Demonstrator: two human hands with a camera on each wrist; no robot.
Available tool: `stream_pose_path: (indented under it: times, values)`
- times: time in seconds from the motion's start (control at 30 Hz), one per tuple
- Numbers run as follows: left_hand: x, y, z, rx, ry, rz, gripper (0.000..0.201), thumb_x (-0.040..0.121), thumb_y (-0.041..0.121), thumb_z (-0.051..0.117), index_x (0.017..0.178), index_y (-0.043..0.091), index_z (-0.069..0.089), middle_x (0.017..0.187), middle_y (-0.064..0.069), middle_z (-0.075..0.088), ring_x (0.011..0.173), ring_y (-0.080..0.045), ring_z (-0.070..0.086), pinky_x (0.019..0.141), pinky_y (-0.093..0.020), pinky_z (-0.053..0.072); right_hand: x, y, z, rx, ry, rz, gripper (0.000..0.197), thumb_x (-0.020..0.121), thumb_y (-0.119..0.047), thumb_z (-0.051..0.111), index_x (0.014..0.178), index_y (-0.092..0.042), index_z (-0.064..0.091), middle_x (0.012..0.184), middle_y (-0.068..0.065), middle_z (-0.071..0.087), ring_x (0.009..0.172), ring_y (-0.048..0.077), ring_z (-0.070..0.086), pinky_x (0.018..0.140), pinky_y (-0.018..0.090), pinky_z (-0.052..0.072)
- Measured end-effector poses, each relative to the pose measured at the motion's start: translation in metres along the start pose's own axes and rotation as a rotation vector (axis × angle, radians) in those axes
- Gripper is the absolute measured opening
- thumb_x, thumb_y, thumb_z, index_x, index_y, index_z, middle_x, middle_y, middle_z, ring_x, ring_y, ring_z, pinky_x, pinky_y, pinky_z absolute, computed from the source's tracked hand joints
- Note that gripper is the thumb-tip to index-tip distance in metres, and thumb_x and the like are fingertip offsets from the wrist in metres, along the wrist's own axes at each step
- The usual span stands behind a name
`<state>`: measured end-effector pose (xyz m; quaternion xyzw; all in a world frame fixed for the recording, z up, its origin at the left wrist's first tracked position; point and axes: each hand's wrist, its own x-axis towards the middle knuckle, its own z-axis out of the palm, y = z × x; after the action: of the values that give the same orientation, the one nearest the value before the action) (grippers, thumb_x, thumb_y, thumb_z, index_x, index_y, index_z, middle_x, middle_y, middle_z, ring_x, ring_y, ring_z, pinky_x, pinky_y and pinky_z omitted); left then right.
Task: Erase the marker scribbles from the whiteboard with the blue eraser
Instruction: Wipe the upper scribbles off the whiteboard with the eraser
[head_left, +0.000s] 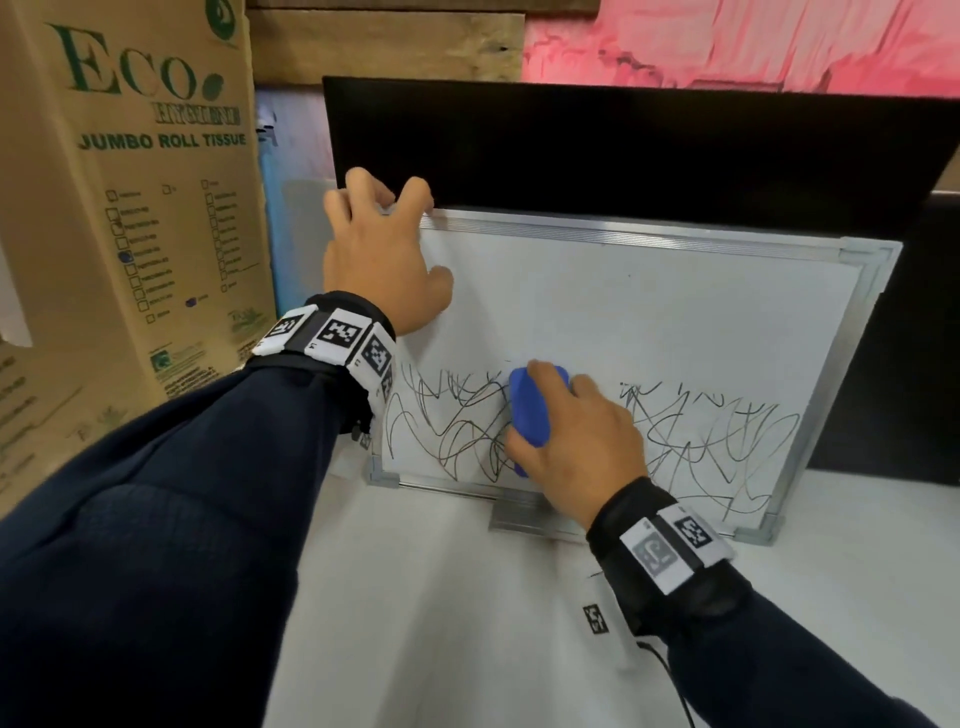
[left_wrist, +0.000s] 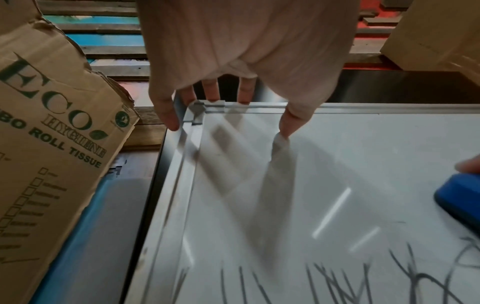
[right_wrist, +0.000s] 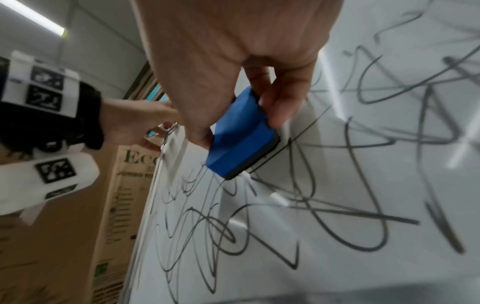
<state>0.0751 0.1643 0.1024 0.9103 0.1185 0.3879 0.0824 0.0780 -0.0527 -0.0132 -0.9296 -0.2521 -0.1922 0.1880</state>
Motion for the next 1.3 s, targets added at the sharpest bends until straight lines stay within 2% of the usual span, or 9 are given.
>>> stream_pose_path:
  times: [0.13,0.27,0.33,0.53,0.67,0.83,1.0,1.1,1.3]
  values:
    - [-0.006,0.011,0.006,0.010,0.035,-0.039,0.060,0.073,0.055,0.065,0.120,0.024,0.045,0.131,-0.010,0.037,0.123,-0.032,0.036,0.081,-0.042,0.043,-0.003,0.022,-0.009,0.015,0.073,0.029,0.067,0.086,-0.058,0.059,0.141,-0.034,0.030,0.098,0.002,0.054,0.076,0.027,0.057,0.064,0.035,0.050]
    - [-0.007,0.013,0.011,0.007,0.043,-0.067,0.068,0.072,0.059,0.065,0.125,0.022,0.043,0.137,-0.010,0.035,0.131,-0.034,0.033,0.089,-0.047,0.043,-0.007,0.032,-0.013,0.036,0.068,0.056,0.067,0.086,-0.059,0.058,0.143,-0.036,0.032,0.100,0.001,0.053,0.078,0.027,0.057,0.066,0.038,0.054]
    - [-0.007,0.014,0.011,0.023,0.042,-0.070,0.071,0.071,0.060,0.066,0.126,0.021,0.043,0.138,-0.011,0.035,0.131,-0.034,0.032,0.090,-0.049,0.046,-0.002,0.029,-0.017,0.052,0.097,0.081,0.067,0.087,-0.057,0.058,0.144,-0.034,0.031,0.103,0.003,0.054,0.079,0.028,0.057,0.068,0.039,0.054]
    - [-0.007,0.015,0.007,0.047,0.032,-0.056,0.070,0.073,0.058,0.068,0.126,0.018,0.042,0.138,-0.014,0.035,0.130,-0.036,0.033,0.086,-0.051,0.051,0.016,-0.012,-0.005,-0.060,-0.041,-0.089,0.068,0.088,-0.051,0.060,0.147,-0.035,0.028,0.120,0.006,0.049,0.090,0.032,0.052,0.067,0.036,0.043]
    - [-0.006,0.016,0.006,0.082,0.014,-0.060,0.071,0.075,0.058,0.068,0.128,0.019,0.041,0.139,-0.013,0.034,0.131,-0.035,0.033,0.086,-0.051,0.050,0.021,-0.022,-0.003,-0.108,-0.078,-0.139,0.068,0.089,-0.048,0.061,0.146,-0.035,0.027,0.122,0.005,0.047,0.094,0.030,0.049,0.066,0.036,0.043]
    - [-0.006,0.016,0.006,0.058,0.008,-0.065,0.071,0.076,0.059,0.068,0.129,0.020,0.041,0.140,-0.012,0.033,0.132,-0.033,0.033,0.089,-0.052,0.049,0.004,0.018,-0.016,-0.121,-0.047,-0.077,0.066,0.088,-0.054,0.055,0.147,-0.041,0.026,0.120,0.000,0.049,0.089,0.026,0.046,0.066,0.034,0.044]
    - [-0.008,0.018,0.008,0.048,0.010,-0.088,0.072,0.075,0.060,0.067,0.129,0.021,0.040,0.142,-0.012,0.033,0.135,-0.033,0.032,0.095,-0.054,0.047,-0.018,0.072,-0.037,-0.040,0.110,0.045,0.068,0.085,-0.054,0.060,0.146,-0.040,0.032,0.096,-0.003,0.046,0.077,0.024,0.049,0.061,0.035,0.049]
    - [-0.007,0.021,0.009,0.066,0.019,-0.112,0.074,0.074,0.061,0.066,0.130,0.021,0.040,0.142,-0.012,0.034,0.135,-0.034,0.033,0.099,-0.057,0.043,-0.024,0.096,-0.046,-0.002,0.197,0.126,0.070,0.087,-0.057,0.058,0.149,-0.038,0.031,0.092,-0.005,0.040,0.075,0.023,0.049,0.060,0.034,0.049]
    - [-0.008,0.032,0.012,0.105,0.026,-0.202,0.081,0.071,0.062,0.067,0.133,0.019,0.038,0.146,-0.014,0.033,0.137,-0.039,0.031,0.105,-0.065,0.034,-0.037,0.131,-0.060,-0.027,0.152,0.109,0.070,0.087,-0.057,0.058,0.149,-0.040,0.031,0.091,-0.007,0.043,0.079,0.021,0.052,0.063,0.035,0.051]
